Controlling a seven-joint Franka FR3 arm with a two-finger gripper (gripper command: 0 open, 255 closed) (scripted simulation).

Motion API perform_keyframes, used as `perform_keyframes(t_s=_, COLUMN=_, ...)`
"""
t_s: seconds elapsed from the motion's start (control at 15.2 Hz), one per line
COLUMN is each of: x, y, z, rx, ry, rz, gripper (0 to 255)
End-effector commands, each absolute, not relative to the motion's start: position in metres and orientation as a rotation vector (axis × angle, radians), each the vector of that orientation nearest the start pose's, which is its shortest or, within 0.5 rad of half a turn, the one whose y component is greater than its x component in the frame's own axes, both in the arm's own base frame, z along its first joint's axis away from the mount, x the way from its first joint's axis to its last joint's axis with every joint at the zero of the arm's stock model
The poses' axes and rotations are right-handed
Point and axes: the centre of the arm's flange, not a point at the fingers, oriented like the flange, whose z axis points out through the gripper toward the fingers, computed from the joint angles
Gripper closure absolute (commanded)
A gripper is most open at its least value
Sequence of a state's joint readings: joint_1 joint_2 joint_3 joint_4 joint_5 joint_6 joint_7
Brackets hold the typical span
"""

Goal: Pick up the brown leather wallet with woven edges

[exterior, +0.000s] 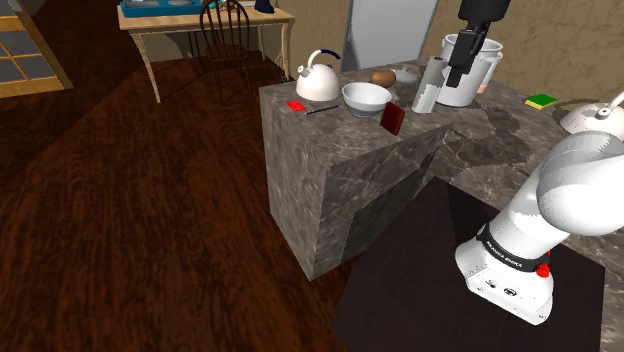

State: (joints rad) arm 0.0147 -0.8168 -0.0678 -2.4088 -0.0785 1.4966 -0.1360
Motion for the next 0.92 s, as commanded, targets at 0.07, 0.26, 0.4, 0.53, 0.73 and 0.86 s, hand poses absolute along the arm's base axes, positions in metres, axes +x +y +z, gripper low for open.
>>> perform_keyframes(t_s=0.07, x=0.294, y=-0.037, z=0.559, rx=-3.156, ry=-0.150, rz=0.146, gripper=0)
perform_keyframes(t_s=0.26, x=0.311, y=-0.058, z=0.532, rx=-3.158, ry=-0.104, rz=0.118, gripper=0)
perform_keyframes(t_s=0.4, x=0.323, y=-0.072, z=0.514, rx=-3.160, ry=-0.074, rz=0.099, gripper=0)
perform_keyframes(t_s=0.53, x=0.334, y=-0.087, z=0.497, rx=-3.161, ry=-0.044, rz=0.080, gripper=0)
perform_keyframes(t_s=0.73, x=0.351, y=-0.109, z=0.470, rx=-3.161, ry=0.002, rz=0.052, gripper=0)
perform_keyframes(t_s=0.86, x=0.362, y=-0.124, z=0.453, rx=-3.161, ry=0.032, rz=0.033, gripper=0)
